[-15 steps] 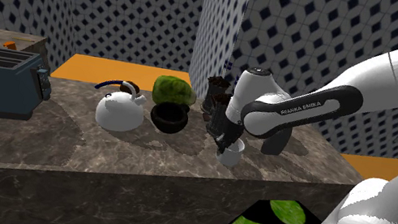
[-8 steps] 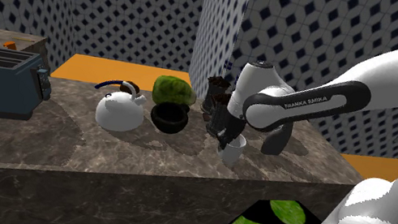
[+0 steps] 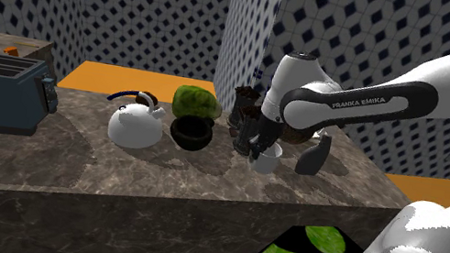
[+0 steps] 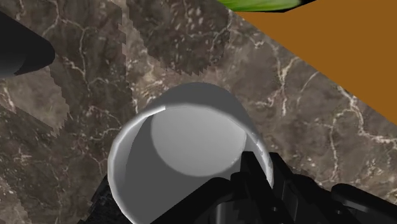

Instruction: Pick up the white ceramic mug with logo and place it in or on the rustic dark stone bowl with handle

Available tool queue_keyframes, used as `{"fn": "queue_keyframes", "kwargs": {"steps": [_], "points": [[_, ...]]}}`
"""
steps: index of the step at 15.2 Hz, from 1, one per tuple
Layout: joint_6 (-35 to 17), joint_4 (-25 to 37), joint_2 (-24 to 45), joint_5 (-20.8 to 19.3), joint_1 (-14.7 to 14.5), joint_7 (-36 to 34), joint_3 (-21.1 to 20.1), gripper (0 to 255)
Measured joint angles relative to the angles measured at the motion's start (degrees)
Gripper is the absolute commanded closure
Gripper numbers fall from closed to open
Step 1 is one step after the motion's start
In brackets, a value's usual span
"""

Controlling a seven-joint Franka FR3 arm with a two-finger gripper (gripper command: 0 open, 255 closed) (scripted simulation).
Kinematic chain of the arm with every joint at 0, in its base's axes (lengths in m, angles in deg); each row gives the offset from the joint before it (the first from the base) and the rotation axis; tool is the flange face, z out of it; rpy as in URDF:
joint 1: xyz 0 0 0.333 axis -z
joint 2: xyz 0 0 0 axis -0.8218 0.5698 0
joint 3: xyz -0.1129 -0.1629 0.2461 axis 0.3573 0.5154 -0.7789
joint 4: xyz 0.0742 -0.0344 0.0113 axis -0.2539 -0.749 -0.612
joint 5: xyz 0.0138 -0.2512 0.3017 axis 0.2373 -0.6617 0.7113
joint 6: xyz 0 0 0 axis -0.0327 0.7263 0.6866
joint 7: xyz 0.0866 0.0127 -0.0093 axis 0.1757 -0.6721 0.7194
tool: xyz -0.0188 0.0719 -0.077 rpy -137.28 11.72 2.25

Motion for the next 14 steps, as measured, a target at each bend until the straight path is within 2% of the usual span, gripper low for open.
{"fn": "queue_keyframes", "kwargs": {"steps": [14], "points": [[11.6, 7.7, -4.0, 0.5, -0.2, 1.2, 0.6, 255]]}}
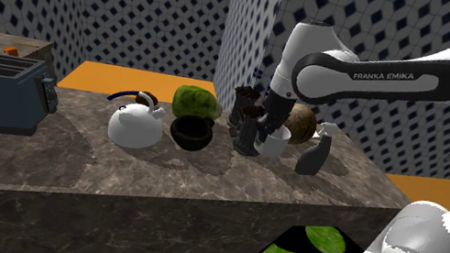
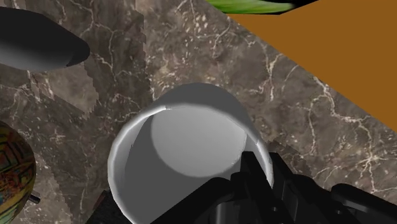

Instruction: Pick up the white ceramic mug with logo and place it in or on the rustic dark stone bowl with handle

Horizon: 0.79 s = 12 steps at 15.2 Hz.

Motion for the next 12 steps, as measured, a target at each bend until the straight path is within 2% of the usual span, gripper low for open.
{"fn": "queue_keyframes", "kwargs": {"steps": [6, 12], "points": [[4.7, 4.0, -0.7, 0.0, 0.0, 0.4, 0.3, 255], [5.3, 15.5, 10.3, -0.9, 0.1, -2.1, -1.7, 255]]}}
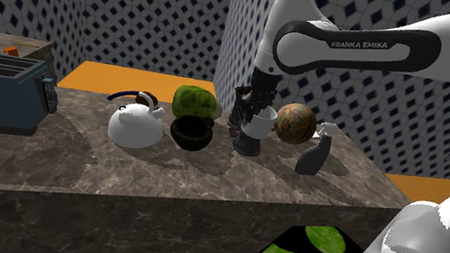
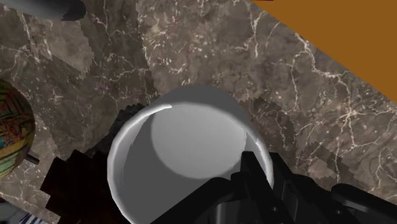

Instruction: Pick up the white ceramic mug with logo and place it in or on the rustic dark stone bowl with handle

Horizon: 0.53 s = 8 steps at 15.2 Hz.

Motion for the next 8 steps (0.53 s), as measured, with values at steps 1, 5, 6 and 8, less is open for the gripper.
{"fn": "queue_keyframes", "kwargs": {"steps": [1, 5, 6, 8], "points": [[-0.1, 2.3, 2.4, -0.3, 0.1, -0.4, -0.3, 255], [1.7, 13.0, 11.6, -1.9, -0.2, -2.5, -1.5, 255], [2.2, 15.5, 13.7, -2.3, -0.4, -3.1, -1.8, 255], [3.9, 21.9, 18.6, -3.3, -1.0, -4.3, -2.4, 255]]}}
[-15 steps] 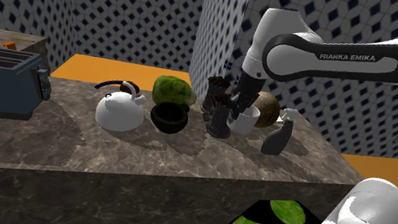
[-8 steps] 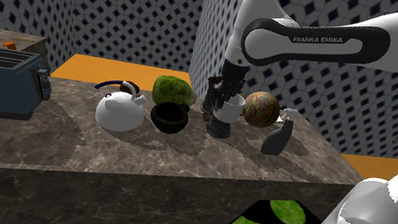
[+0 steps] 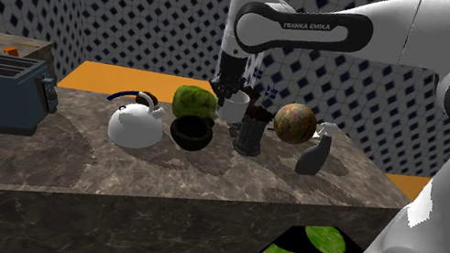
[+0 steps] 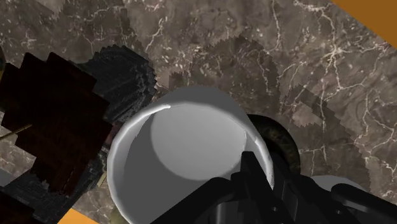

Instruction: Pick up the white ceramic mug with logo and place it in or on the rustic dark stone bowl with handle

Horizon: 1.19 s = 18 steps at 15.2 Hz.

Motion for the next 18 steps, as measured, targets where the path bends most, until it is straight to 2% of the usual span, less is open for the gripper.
{"fn": "queue_keyframes", "kwargs": {"steps": [4, 9, 12, 18], "points": [[4.6, 14.6, 10.5, -2.2, -1.5, -1.6, -0.6, 255], [13.0, 38.1, 25.9, -5.1, -4.6, -2.3, -0.5, 255], [12.8, 40.4, 28.4, -5.5, -5.2, -2.7, -0.4, 255], [7.6, 33.9, 27.2, -5.4, -4.6, -3.3, -0.4, 255]]}}
